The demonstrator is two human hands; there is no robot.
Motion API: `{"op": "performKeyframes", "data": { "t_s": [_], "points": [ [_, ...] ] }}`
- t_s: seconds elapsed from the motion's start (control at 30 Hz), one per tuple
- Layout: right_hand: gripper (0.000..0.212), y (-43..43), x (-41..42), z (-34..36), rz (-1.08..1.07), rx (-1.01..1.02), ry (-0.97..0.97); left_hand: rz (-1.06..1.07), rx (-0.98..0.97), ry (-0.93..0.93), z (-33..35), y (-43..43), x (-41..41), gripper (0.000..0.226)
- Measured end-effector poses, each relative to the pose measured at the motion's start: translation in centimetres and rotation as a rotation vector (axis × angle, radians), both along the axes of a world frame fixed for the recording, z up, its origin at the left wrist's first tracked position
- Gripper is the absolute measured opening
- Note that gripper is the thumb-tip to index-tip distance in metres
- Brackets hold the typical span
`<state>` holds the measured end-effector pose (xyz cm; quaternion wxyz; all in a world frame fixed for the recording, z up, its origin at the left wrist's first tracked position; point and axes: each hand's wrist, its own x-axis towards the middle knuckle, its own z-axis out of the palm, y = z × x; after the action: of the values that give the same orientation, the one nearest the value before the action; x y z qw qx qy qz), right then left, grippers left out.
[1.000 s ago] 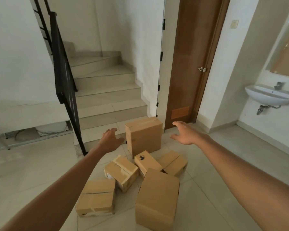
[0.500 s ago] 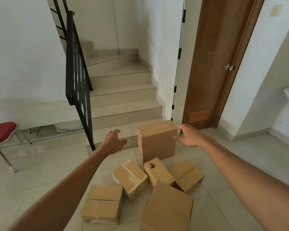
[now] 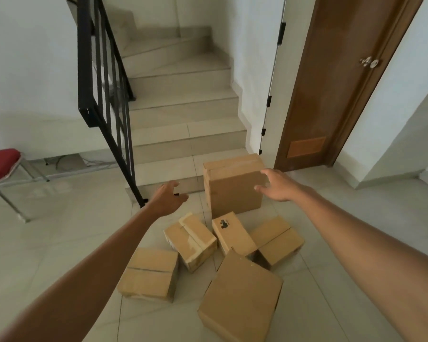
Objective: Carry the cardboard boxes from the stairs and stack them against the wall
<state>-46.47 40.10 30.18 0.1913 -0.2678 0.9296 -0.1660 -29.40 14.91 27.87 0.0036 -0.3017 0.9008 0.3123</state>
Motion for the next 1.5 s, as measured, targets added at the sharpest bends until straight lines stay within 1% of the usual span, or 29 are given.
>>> {"op": "performKeyframes", "data": {
  "t_s": [0.13,0.23,0.37,0.5,0.57,0.7,0.77,0.83,0.93,1.03,1.13,1.2,1.27,1.37,1.4,1.5],
  "points": [
    [0.072,1.1,-2.6,-5.0,0.020,0.027,-0.097,0.061,0.041,-0.086,-4.6,1.7,-1.4,0.059],
    [0.070,2.5,-4.1,-10.2,0.017,0.059,-0.173,0.097,0.093,-0.165,-9.4,3.1,-2.4,0.057],
    [0.070,4.2,-4.6,-19.4,-0.012,0.123,-0.261,0.124,0.173,-0.285,-17.7,4.9,-3.0,0.055],
    [0.070,5.8,-3.2,-28.8,-0.072,0.195,-0.288,0.126,0.259,-0.400,-26.2,5.8,-3.0,0.041],
    [0.071,6.1,-2.3,-33.1,-0.093,0.230,-0.306,0.143,0.281,-0.432,-29.9,5.7,-2.6,0.037],
    [0.069,5.7,-0.8,-41.0,-0.144,0.289,-0.347,0.106,0.306,-0.499,-36.6,5.3,-1.4,0.047],
    [0.071,4.9,0.4,-44.2,-0.162,0.286,-0.390,0.140,0.350,-0.512,-39.8,4.9,-0.8,0.052],
    [0.074,4.1,1.9,-47.1,-0.149,0.278,-0.409,0.182,0.375,-0.523,-43.1,4.7,0.0,0.052],
    [0.078,3.9,3.9,-50.5,-0.146,0.262,-0.446,0.220,0.398,-0.547,-46.8,5.2,0.7,0.055],
    [0.085,4.8,4.9,-53.0,-0.254,0.287,-0.549,0.204,0.534,-0.556,-49.2,6.7,1.0,0.064],
    [0.084,6.1,5.4,-54.2,-0.297,0.352,-0.525,0.203,0.615,-0.504,-51.1,8.6,1.6,0.064],
    [0.088,6.3,5.8,-54.4,-0.328,0.361,-0.557,0.245,0.695,-0.504,-51.5,9.7,2.3,0.066],
    [0.093,6.4,6.1,-54.6,-0.411,0.351,-0.611,0.267,0.767,-0.510,-52.0,10.3,3.2,0.058],
    [0.101,6.6,6.2,-55.2,-0.546,0.302,-0.652,0.328,0.784,-0.486,-52.6,10.5,4.0,0.019],
    [0.103,6.6,6.1,-55.3,-0.574,0.302,-0.650,0.339,0.805,-0.485,-52.9,10.7,4.0,0.011],
    [0.113,8.3,5.5,-56.2,-0.665,0.353,-0.630,0.329,0.866,-0.476,-53.0,12.8,3.5,0.010]
  ]
}}
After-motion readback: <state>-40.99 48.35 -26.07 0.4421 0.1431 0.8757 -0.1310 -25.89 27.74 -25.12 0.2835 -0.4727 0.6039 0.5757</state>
